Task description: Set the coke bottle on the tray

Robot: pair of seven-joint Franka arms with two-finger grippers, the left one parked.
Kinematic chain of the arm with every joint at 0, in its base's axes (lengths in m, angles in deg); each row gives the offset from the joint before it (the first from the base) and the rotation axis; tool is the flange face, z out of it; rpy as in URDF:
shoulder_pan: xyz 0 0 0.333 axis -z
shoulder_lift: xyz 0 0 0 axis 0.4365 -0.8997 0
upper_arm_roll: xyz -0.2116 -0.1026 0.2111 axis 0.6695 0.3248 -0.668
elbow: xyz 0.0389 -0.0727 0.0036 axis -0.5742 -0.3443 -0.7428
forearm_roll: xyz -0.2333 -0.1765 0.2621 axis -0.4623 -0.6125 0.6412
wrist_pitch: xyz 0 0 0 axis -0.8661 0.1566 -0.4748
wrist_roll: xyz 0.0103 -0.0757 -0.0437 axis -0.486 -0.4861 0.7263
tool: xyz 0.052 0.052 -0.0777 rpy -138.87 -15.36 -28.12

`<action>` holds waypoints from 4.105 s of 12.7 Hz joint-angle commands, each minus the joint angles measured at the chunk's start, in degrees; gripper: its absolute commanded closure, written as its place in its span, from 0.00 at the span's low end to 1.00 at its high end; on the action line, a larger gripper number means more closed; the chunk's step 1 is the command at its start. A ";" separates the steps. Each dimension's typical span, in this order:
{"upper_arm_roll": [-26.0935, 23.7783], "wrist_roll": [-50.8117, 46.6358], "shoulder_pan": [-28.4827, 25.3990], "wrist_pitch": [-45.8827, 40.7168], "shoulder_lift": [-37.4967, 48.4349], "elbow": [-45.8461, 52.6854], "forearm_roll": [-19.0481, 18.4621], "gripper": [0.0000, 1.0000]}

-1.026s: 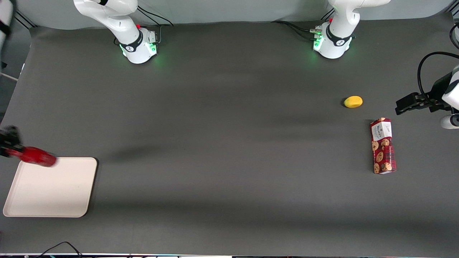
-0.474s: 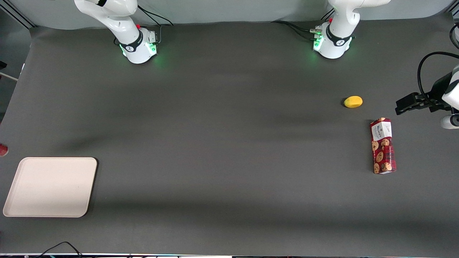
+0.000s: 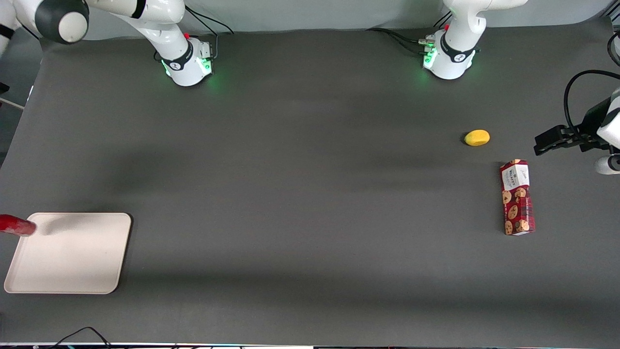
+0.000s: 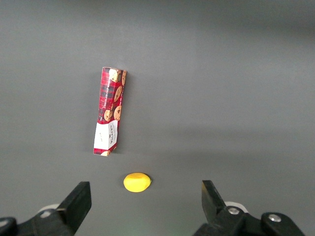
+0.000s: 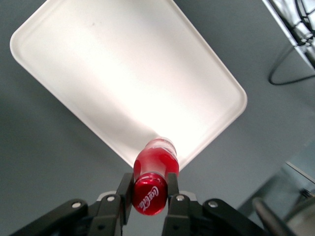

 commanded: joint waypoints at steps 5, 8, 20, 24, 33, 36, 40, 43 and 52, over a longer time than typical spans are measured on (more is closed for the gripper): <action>0.54 3.93 3.02 2.98 -3.89 2.81 1.32 1.00; 0.45 6.31 5.75 3.07 -5.03 2.72 2.19 1.00; -1.04 5.08 4.35 2.37 -5.03 3.16 3.69 0.01; -1.04 4.20 4.44 2.37 -4.95 3.16 5.01 0.00; -1.04 -14.94 -5.05 -12.37 7.60 2.37 -0.44 0.00; -1.04 -25.81 -11.27 -18.18 14.01 1.50 -3.41 0.00; -7.32 -46.03 -16.49 -24.78 26.84 -4.47 -9.20 0.00; -18.85 -66.50 -15.34 -29.44 38.78 -13.50 -13.27 0.00; -30.05 -90.37 -14.02 -31.03 43.39 -16.09 -12.92 0.00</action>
